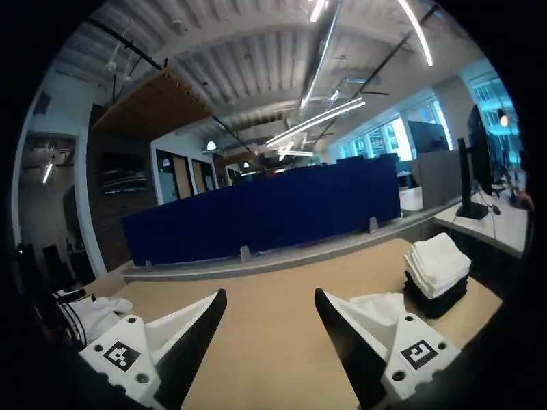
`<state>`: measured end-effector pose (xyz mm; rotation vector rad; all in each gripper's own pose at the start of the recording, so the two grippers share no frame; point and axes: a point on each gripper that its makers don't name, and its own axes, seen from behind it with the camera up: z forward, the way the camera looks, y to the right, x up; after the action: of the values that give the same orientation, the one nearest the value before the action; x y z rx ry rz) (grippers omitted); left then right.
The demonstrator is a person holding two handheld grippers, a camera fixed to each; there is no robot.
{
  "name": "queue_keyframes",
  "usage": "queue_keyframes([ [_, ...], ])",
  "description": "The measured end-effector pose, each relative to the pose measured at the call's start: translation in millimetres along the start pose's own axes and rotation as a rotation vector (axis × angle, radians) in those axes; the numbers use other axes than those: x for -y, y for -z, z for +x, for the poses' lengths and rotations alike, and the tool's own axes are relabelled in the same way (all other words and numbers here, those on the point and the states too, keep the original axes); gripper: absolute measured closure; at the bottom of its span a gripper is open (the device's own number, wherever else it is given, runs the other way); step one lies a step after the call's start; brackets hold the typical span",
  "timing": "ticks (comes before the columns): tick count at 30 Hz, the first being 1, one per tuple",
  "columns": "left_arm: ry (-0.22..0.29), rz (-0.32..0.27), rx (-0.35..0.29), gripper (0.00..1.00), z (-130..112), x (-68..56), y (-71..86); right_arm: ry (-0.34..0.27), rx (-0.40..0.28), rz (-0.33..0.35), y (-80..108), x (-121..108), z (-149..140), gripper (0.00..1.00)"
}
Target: Fold towel
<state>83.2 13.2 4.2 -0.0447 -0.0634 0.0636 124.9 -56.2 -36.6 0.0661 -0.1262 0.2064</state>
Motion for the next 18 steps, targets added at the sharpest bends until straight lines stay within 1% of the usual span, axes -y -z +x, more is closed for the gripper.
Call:
queue_keyframes([
  [3,-0.024,-0.009,-0.018,0.11,-6.5,-6.6,-1.3,0.024,0.027,-0.030,-6.7,-9.7,-6.8,0.00],
  [6,-0.034,-0.006,-0.031,0.11,-15.5,-7.9,-3.5,0.044,0.039,-0.056,-14.7,-16.1,-8.0,0.00],
  [9,-0.039,-0.001,-0.035,0.11,-26.9,-8.0,-5.1,0.044,0.039,-0.066,-22.5,-17.2,-6.9,0.00],
  [12,-0.038,0.013,-0.041,0.11,-37.4,-3.5,-4.9,0.046,0.036,-0.066,-30.1,-14.9,-7.9,0.00],
  [18,-0.004,0.021,-0.055,0.11,-54.9,-2.3,-3.4,0.077,0.041,-0.053,-38.8,-6.6,-18.6,0.00],
])
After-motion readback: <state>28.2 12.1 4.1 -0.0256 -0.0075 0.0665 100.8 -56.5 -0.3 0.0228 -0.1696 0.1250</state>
